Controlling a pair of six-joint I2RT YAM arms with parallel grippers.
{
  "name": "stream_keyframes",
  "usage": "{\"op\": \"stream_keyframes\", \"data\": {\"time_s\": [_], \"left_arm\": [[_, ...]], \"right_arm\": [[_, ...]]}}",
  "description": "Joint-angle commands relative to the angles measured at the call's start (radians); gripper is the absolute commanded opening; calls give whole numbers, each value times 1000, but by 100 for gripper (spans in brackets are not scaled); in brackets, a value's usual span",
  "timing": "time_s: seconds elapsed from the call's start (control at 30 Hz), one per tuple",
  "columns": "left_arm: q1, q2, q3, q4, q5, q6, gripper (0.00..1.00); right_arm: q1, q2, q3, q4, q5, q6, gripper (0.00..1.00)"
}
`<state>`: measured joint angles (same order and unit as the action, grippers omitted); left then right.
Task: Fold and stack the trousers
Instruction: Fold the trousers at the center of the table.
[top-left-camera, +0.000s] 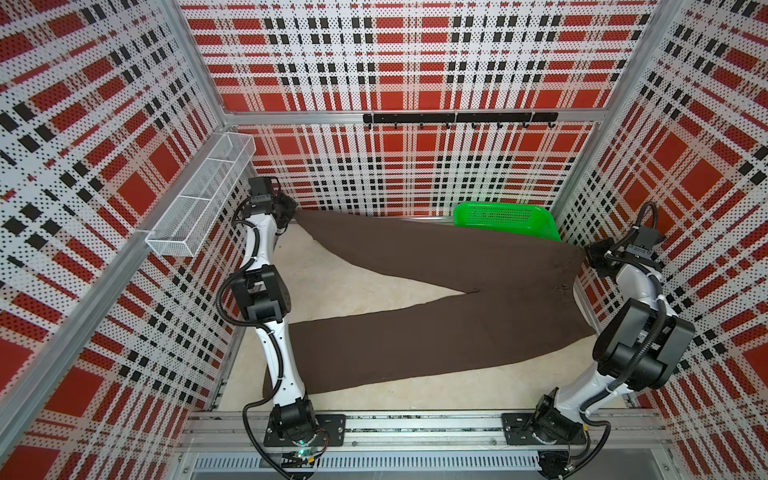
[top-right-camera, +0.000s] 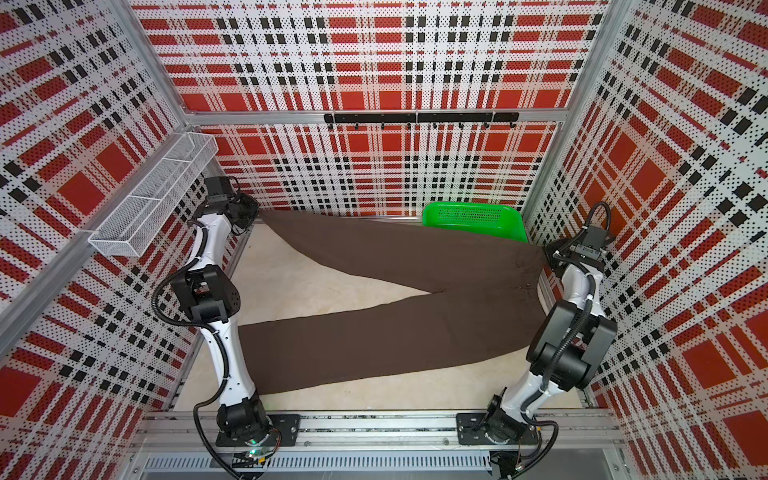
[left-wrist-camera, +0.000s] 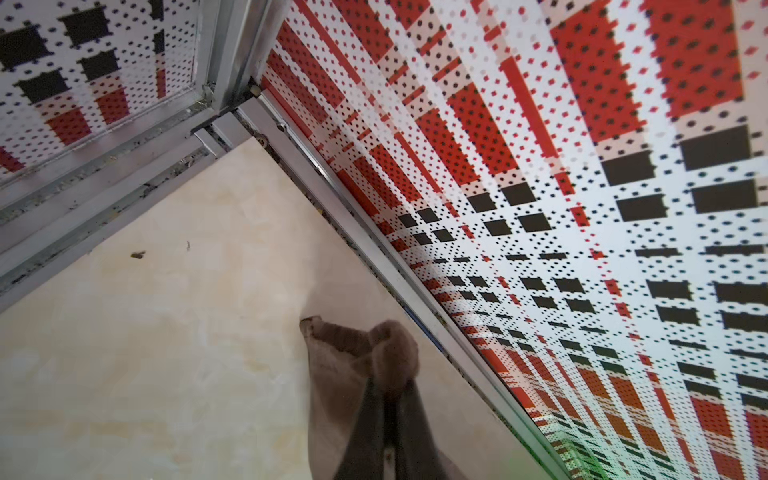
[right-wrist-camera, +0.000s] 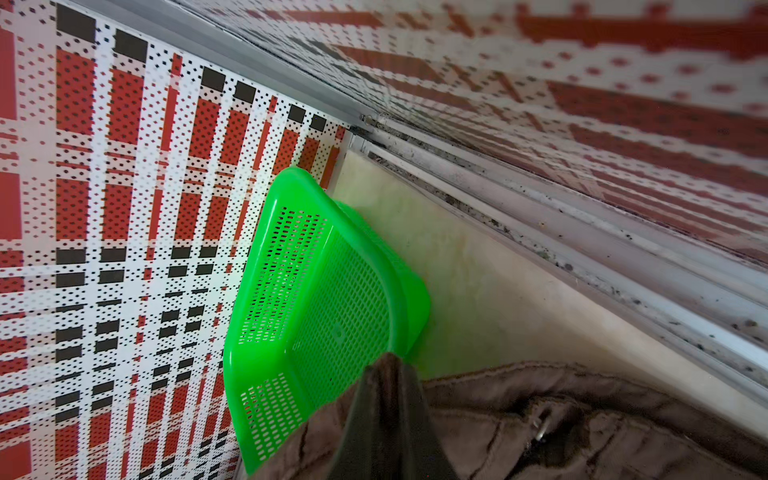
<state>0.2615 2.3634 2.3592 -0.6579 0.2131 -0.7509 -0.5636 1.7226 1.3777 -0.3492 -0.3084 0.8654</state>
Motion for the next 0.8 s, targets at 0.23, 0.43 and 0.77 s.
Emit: {"op": "stream_keyframes", "data": {"time_s": [0.23, 0.43, 0.77], "left_arm": [[45, -255, -351, 187, 6, 25, 0], [60, -498, -692, 281, -12, 58, 0], [173, -775, -997, 335, 40, 121, 0]], "right_arm": [[4, -4, -13, 105, 16, 7, 0], [-10, -35, -61, 109, -3, -26, 0], [-88, -131, -184, 98, -32, -105, 0]]}}
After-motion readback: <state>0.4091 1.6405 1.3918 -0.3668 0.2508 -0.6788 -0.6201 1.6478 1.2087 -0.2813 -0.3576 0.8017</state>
